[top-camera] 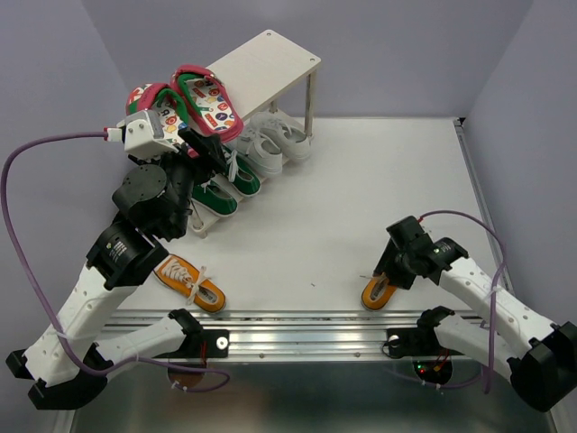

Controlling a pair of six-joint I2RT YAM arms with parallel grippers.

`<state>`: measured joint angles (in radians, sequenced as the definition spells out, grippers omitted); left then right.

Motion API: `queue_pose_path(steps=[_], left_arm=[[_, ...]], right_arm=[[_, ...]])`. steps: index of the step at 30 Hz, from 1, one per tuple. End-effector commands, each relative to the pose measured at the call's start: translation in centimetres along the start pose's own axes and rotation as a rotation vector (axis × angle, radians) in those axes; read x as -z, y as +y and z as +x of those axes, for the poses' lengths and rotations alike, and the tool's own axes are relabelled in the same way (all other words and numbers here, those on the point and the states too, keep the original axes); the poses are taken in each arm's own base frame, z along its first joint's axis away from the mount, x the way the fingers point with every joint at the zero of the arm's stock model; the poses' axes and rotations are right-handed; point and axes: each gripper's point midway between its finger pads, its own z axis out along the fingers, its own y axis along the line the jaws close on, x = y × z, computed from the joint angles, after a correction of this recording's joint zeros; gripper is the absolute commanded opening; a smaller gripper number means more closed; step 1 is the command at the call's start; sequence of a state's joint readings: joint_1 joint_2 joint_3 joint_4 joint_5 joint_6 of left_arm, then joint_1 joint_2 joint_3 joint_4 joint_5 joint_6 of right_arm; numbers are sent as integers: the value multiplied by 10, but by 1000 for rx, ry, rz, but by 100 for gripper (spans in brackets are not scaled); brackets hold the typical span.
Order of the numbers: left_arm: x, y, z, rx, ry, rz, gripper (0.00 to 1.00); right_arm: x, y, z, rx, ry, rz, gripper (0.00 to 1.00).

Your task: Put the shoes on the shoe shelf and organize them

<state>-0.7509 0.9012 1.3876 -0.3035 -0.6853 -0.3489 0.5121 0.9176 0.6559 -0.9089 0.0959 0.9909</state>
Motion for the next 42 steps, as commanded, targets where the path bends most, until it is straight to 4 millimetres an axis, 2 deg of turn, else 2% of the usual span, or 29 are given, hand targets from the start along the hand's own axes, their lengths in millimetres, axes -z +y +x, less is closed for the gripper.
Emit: queue_pose_path(steps=[1, 10, 15, 16, 17, 20, 25, 27, 29, 30, 34, 36, 39, 40, 41, 42], left_arm=[[1, -3, -16, 31, -44, 4, 82], [0, -6, -14, 32, -39, 16, 82], [0, -7, -15, 35, -42, 22, 82], [0, -7, -16, 36, -43, 22, 82], [0, -7, -14, 33, -40, 20, 82], [0, -6, -14, 34, -41, 18, 82], [-1, -4, -11, 32, -39, 9, 82], [-2, -4, -9, 29, -35, 7, 82], [-2, -4, -10, 29, -35, 7, 82], [-1, -3, -10, 28, -35, 6, 82], [4, 3, -16, 31, -46, -11, 82], [7, 7, -19, 36, -55, -21, 82], [9, 10, -20, 38, -61, -28, 82], [8, 11, -19, 37, -61, -31, 82], [8, 11, -19, 37, -61, -31, 82], [7, 10, -17, 35, -57, -30, 82]], right_arm=[[-6, 21, 0, -1, 6, -89, 52], [-13, 22, 9, 15, 37, -109, 52], [-26, 24, 17, 43, 61, -102, 49], [-28, 24, 20, 57, 69, -97, 45], [-29, 29, 20, 72, 65, -111, 31], [-30, 42, 25, 141, 52, -121, 1], [-26, 84, 38, 375, -24, -106, 1], [-29, 114, 40, 492, -49, -122, 1], [-29, 137, 51, 588, -53, -158, 1], [-28, 159, 53, 658, -72, -202, 1], [-16, 199, 61, 824, -103, -316, 1], [-12, 205, 63, 899, -111, -345, 1], [-12, 198, 56, 959, -139, -312, 1], [-11, 195, 53, 958, -148, -302, 6], [-10, 193, 52, 958, -152, -294, 18], [-10, 190, 52, 961, -146, -283, 34]])
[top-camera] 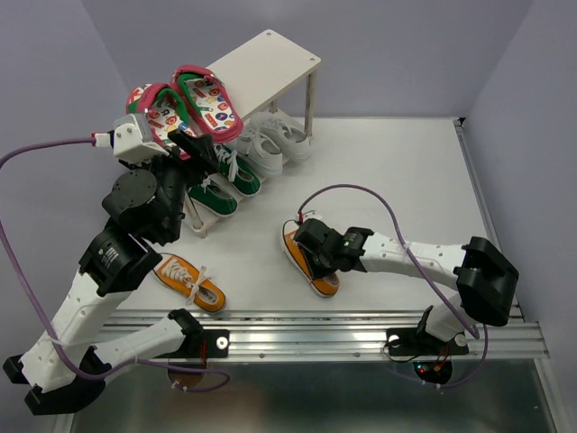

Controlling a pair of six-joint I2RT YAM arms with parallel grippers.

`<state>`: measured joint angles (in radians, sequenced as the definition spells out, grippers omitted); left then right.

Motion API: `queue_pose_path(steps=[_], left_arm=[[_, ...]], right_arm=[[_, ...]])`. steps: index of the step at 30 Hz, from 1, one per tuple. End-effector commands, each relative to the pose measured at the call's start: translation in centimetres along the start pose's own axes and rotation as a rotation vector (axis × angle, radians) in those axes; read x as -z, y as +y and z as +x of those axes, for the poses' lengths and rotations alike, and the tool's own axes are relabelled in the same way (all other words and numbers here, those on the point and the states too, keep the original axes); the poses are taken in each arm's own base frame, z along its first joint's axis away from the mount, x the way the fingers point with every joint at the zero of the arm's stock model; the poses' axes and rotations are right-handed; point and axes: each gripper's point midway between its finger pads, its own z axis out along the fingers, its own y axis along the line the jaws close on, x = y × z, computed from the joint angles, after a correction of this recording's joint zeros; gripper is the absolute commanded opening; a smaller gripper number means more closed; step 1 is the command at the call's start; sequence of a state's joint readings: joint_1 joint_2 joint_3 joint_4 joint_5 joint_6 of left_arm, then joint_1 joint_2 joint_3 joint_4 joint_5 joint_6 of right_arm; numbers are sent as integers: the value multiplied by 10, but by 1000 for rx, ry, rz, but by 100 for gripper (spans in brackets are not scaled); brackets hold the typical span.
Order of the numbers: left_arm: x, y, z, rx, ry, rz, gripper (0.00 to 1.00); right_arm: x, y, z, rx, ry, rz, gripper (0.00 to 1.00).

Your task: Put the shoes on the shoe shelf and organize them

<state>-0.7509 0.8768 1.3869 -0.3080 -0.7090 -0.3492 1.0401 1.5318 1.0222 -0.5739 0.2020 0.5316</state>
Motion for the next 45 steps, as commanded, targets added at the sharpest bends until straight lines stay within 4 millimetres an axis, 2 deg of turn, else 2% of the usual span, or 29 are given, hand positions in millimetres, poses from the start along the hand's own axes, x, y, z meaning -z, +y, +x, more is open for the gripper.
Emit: queue_pose_path(steps=[1, 2, 3, 9, 11, 12, 16, 20, 23, 26, 29, 32, 33, 34, 36, 39, 40, 42, 43, 44, 45], left_arm=[[0, 2, -8, 21, -34, -13, 82], [-1, 1, -7, 21, -31, -9, 82], [-2, -1, -6, 18, -28, -4, 82], [-7, -9, -4, 21, -18, 12, 82], [-7, -10, -4, 25, -18, 16, 82], [-7, -11, -4, 24, -18, 19, 82], [-6, -10, -8, 27, -26, 19, 82], [-4, -8, -12, 23, -34, 9, 82], [-2, -6, -16, 23, -43, 6, 82], [-1, -4, -21, 19, -49, -3, 82], [3, 0, -29, 24, -65, -15, 82], [8, 4, -35, 27, -79, -21, 82], [10, 6, -38, 32, -85, -23, 82], [11, 8, -40, 33, -88, -27, 82], [13, 11, -42, 27, -92, -40, 82], [14, 14, -46, 20, -101, -54, 82], [15, 15, -47, 13, -104, -56, 82], [14, 15, -49, 13, -113, -58, 82], [14, 15, -49, 11, -114, -58, 82], [13, 14, -49, 6, -115, -58, 82], [12, 13, -49, 4, -114, -56, 82]], right_arm=[[21, 6, -38, 57, -137, -22, 42], [25, 7, -40, 48, -144, -30, 50], [28, 8, -41, 25, -154, -32, 63], [53, -7, -54, -107, -257, 6, 65], [57, -11, -53, -138, -271, 16, 65], [58, -16, -49, -167, -265, 22, 69], [50, -22, -29, -226, -204, 29, 70], [36, -33, 4, -263, -127, 56, 70], [29, -33, 17, -266, -91, 52, 70], [17, -31, 29, -255, -46, 46, 66], [2, -26, 39, -246, -12, 26, 58], [-7, -24, 29, -222, -18, 38, 32], [-8, -31, 22, -223, -34, 58, 11], [-5, -31, 11, -234, -59, 56, 2], [1, -44, -7, -264, -95, 60, 1], [24, -56, -37, -283, -183, 31, 1], [38, -64, -53, -310, -234, 19, 1], [54, -76, -67, -308, -271, 33, 1], [62, -77, -74, -300, -289, 39, 1], [79, -78, -94, -302, -340, 34, 1], [87, -81, -98, -275, -340, 55, 1]])
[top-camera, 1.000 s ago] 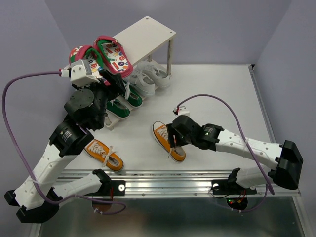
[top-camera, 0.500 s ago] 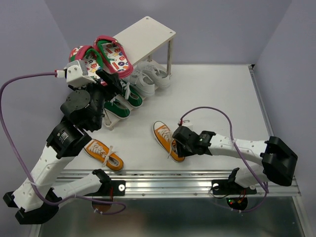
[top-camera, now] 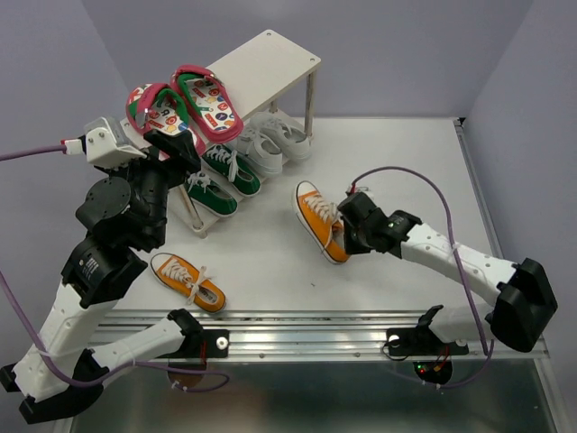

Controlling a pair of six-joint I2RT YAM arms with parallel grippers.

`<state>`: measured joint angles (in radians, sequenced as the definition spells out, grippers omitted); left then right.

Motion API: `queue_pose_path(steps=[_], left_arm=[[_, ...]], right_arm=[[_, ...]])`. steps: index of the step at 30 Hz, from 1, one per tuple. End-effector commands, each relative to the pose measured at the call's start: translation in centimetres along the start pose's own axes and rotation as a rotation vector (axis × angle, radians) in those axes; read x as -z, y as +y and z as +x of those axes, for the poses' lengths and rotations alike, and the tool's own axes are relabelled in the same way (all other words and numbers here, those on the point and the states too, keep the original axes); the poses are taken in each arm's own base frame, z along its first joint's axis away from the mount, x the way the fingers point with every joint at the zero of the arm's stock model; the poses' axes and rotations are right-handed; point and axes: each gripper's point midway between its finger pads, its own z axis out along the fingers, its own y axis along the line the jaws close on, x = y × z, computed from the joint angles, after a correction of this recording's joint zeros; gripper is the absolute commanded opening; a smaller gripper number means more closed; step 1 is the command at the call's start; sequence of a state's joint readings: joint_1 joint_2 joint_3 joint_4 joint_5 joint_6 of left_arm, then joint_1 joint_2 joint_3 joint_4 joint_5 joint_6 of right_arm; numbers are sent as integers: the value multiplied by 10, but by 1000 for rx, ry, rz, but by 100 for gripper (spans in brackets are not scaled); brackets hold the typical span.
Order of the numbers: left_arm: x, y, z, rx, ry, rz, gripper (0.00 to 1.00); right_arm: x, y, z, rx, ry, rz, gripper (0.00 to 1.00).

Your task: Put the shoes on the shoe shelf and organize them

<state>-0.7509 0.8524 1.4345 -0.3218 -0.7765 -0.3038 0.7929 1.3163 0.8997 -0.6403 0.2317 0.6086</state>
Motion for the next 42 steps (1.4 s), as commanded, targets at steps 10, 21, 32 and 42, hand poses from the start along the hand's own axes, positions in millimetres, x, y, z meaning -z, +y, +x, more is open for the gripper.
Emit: queue_pose_path(steps=[10, 21, 32, 42], left_arm=[[-8, -5, -9, -52, -29, -13, 82], [-2, 1, -7, -27, -28, -13, 82], [3, 8, -6, -11, -18, -22, 82], [5, 11, -5, -4, -15, -29, 82]], right_arm=[[138, 39, -226, 41, -561, -84, 1], [223, 98, -372, 110, -909, -184, 1], [222, 140, -433, 61, -1083, -301, 1], [194, 162, -439, 33, -1072, -379, 1]])
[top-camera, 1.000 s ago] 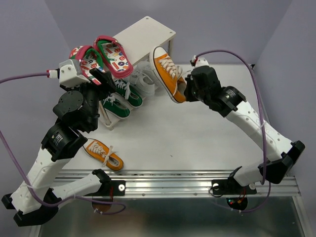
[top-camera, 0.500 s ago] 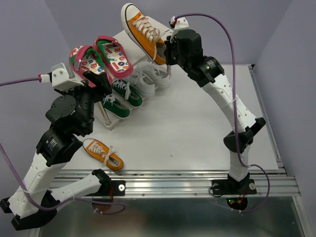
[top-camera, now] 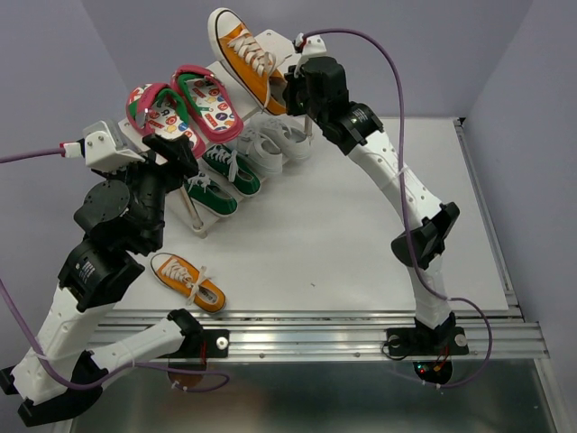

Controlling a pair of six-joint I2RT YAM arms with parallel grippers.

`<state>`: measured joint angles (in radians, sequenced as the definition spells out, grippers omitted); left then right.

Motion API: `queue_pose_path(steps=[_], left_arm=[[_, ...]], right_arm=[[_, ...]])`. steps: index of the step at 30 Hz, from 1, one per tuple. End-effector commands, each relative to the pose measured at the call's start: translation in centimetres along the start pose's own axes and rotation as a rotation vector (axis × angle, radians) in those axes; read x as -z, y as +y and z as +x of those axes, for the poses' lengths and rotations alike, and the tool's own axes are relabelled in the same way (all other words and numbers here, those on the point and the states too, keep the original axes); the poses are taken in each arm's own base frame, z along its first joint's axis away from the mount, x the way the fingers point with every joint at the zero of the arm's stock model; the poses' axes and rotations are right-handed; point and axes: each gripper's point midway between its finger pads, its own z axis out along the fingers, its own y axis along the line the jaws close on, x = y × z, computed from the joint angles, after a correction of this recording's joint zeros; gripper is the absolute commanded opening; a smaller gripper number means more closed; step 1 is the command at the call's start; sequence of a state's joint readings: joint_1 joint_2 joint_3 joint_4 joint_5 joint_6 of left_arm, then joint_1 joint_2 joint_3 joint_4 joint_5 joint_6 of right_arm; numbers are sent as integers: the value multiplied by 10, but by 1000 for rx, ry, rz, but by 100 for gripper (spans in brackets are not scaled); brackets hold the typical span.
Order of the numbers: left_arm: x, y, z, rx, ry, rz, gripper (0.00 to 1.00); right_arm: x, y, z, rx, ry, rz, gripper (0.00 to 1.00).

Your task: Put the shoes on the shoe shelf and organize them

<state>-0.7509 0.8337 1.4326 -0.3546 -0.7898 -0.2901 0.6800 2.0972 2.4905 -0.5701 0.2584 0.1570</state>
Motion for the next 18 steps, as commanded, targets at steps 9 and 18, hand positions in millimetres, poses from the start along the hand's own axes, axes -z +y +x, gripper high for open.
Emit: queue_pose_path(steps=[9, 18], left_arm=[[5, 6, -11, 39, -31, -12, 82], [11, 13, -14, 54, -33, -23, 82]], right_arm=[[3, 17, -84, -155, -298, -73, 1], [-9, 9, -78, -187, -306, -43, 11]])
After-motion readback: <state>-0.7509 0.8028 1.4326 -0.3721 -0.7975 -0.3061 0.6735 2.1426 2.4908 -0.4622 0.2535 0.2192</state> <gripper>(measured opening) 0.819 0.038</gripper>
